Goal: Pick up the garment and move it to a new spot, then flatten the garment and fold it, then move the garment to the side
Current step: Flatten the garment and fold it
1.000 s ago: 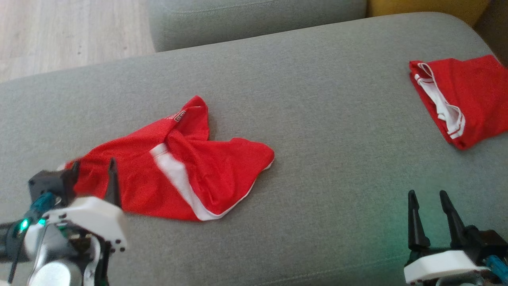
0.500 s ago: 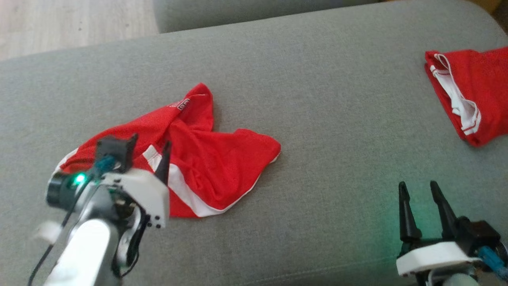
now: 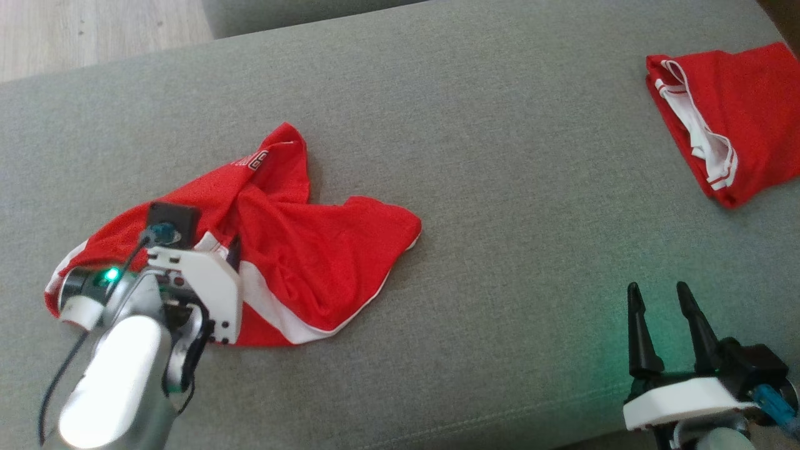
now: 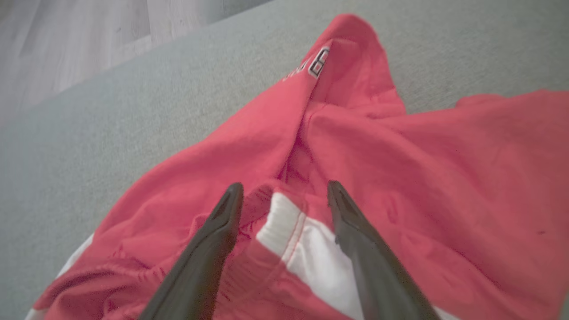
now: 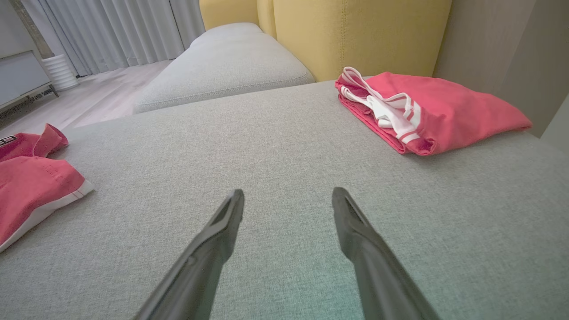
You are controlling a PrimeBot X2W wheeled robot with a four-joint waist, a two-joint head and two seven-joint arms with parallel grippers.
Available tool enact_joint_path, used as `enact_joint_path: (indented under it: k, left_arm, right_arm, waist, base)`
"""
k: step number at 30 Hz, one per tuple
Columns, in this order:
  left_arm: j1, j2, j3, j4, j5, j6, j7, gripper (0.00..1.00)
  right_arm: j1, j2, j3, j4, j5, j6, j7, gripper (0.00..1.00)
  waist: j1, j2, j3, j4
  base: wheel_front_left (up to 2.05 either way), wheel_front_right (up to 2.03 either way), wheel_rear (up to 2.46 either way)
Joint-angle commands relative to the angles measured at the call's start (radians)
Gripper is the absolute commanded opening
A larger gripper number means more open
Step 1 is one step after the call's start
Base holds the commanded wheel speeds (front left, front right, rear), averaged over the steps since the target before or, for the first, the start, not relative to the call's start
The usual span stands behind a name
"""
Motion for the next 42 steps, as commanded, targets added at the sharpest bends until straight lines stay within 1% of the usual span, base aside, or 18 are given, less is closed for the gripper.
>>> enact_joint_path:
  k: [1, 5, 10, 15, 16, 17, 18, 19, 25, 29, 32, 35, 42]
  left_arm:
    - [-0.049, 0.039, 0.055, -0.022, -0.015, -0.009, 0.015, 1.0]
    - [-0.033, 0.051, 0.082, -0.036, -0.077, -0.036, 0.057, 1.0]
    - [-0.013, 0.075, 0.089, -0.053, -0.122, -0.066, 0.116, 1.0]
    - [0.013, 0.084, 0.094, -0.068, -0.181, -0.097, 0.181, 1.0]
    - [0.02, 0.088, 0.092, -0.075, -0.189, -0.103, 0.196, 0.84]
    - [0.028, 0.091, 0.092, -0.082, -0.2, -0.109, 0.213, 0.45]
    - [0.035, 0.093, 0.091, -0.09, -0.211, -0.114, 0.227, 0.25]
    - [0.041, 0.097, 0.091, -0.101, -0.218, -0.117, 0.238, 0.0]
    - [0.047, 0.098, 0.114, -0.169, -0.275, -0.129, 0.269, 0.0]
    - [-0.001, 0.094, 0.143, -0.252, -0.319, -0.136, 0.278, 0.0]
    - [-0.072, 0.098, 0.158, -0.307, -0.344, -0.145, 0.303, 0.0]
    - [-0.168, 0.106, 0.172, -0.332, -0.359, -0.15, 0.334, 0.0]
    - [-0.384, 0.125, 0.181, -0.286, -0.373, -0.169, 0.398, 0.0]
  right_arm:
    - [-0.016, -0.009, 0.023, -0.028, 0.0, -0.001, -0.011, 1.0]
    - [-0.022, -0.009, 0.025, -0.029, -0.003, -0.001, -0.011, 1.0]
    - [-0.023, -0.009, 0.024, -0.029, -0.009, -0.001, -0.011, 1.0]
    - [-0.029, -0.009, 0.03, -0.026, -0.013, -0.001, -0.011, 1.0]
    - [-0.029, -0.009, 0.03, -0.027, -0.013, -0.001, -0.011, 1.0]
    - [-0.028, -0.009, 0.03, -0.027, -0.013, -0.001, -0.011, 1.0]
    - [-0.027, -0.009, 0.029, -0.027, -0.013, -0.001, -0.011, 1.0]
    - [-0.025, -0.009, 0.029, -0.027, -0.013, -0.001, -0.011, 1.0]
    - [-0.017, -0.009, 0.028, -0.021, -0.011, -0.001, -0.011, 1.0]
    - [-0.019, -0.009, 0.029, -0.018, -0.006, -0.001, -0.011, 1.0]
    - [-0.023, -0.009, 0.032, -0.016, -0.002, -0.001, -0.011, 1.0]
    - [-0.03, -0.009, 0.039, -0.012, 0.003, -0.001, -0.011, 1.0]
    - [-0.037, -0.009, 0.053, 0.004, 0.018, -0.001, -0.011, 1.0]
  waist:
    - [0.0, 0.0, 0.001, -0.001]
    - [0.0, 0.0, 0.004, -0.001]
    - [0.0, 0.0, 0.006, 0.004]
    - [0.0, 0.0, 0.0, -0.003]
    - [0.0, 0.0, -0.001, -0.004]
    - [0.0, 0.0, -0.002, -0.006]
    - [0.0, 0.0, -0.004, -0.008]
    - [0.0, 0.0, -0.005, -0.009]
    - [0.0, 0.0, -0.021, -0.016]
    - [0.0, 0.0, -0.037, -0.023]
    - [0.0, 0.0, -0.047, -0.032]
    - [0.0, 0.0, -0.056, -0.049]
    - [0.0, 0.0, -0.071, -0.127]
  base:
    - [0.0, 0.0, 0.0]
    - [0.0, 0.0, 0.0]
    - [0.0, 0.0, 0.0]
    - [0.0, 0.0, 0.0]
    - [0.0, 0.0, 0.0]
    - [0.0, 0.0, 0.0]
    - [0.0, 0.0, 0.0]
    - [0.0, 0.0, 0.0]
    - [0.0, 0.0, 0.0]
    - [0.0, 0.0, 0.0]
    - [0.0, 0.0, 0.0]
    - [0.0, 0.0, 0.0]
    - [0.0, 0.0, 0.0]
